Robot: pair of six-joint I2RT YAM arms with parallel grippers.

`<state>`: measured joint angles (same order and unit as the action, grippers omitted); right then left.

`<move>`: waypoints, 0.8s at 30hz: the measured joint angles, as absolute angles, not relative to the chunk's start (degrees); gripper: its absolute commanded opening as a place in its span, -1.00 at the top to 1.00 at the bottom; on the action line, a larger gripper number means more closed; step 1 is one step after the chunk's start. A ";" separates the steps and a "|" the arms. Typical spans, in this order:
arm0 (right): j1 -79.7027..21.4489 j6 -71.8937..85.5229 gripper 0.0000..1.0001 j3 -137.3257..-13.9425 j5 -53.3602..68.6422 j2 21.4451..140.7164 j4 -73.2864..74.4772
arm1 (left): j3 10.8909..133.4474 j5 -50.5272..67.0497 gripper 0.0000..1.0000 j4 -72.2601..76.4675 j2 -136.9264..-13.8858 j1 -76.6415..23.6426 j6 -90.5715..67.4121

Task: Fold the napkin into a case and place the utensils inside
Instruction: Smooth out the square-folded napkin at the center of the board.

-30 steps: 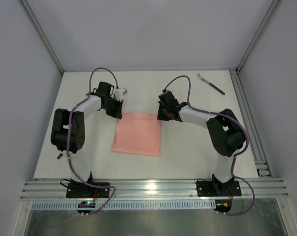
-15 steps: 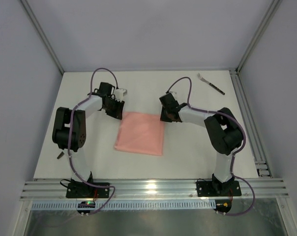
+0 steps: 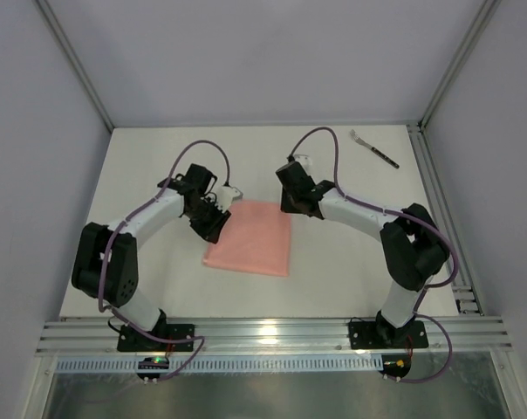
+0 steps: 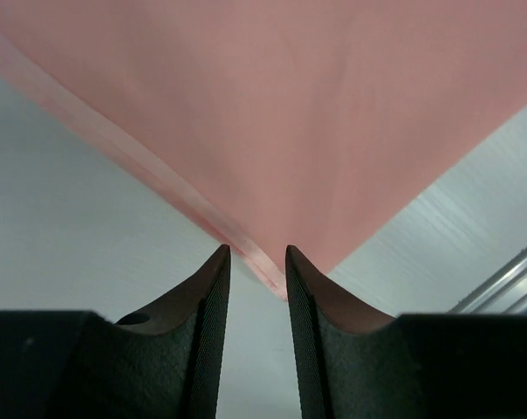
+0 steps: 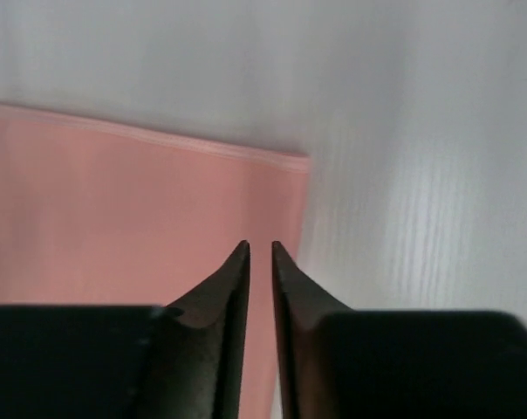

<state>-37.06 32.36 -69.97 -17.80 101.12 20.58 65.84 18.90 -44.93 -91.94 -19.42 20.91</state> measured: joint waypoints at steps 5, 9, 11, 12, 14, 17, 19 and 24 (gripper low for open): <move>-38.15 33.91 0.93 -69.10 -10.57 102.21 16.01 | 59.24 16.05 0.35 -47.81 -93.45 -24.40 21.93; -35.16 36.69 0.93 -67.13 -6.50 105.75 12.71 | 58.26 13.37 0.36 -47.40 -96.84 -27.07 22.17; -32.53 38.02 0.93 -65.17 -5.30 107.28 11.33 | 58.19 12.45 0.37 -47.44 -97.56 -27.40 22.46; -31.64 39.33 0.92 -64.49 -4.14 107.63 10.83 | 58.04 12.03 0.36 -47.33 -97.47 -27.42 22.72; -29.67 39.66 0.93 -64.42 -3.51 107.70 10.00 | 57.78 11.35 0.37 -47.00 -97.36 -27.53 22.96; -28.12 39.83 0.92 -64.42 -2.42 108.16 9.45 | 57.56 10.92 0.37 -46.76 -97.27 -27.83 23.14; -27.66 39.75 0.92 -64.47 -2.17 108.27 9.17 | 57.49 11.07 0.36 -46.76 -97.12 -27.83 23.24; -27.20 37.74 0.93 -65.67 -3.40 108.25 11.51 | 57.34 11.70 0.34 -46.78 -96.66 -27.77 23.51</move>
<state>-27.20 37.74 -65.67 -3.40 108.25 11.51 57.34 11.70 -46.78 -96.66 -27.77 23.51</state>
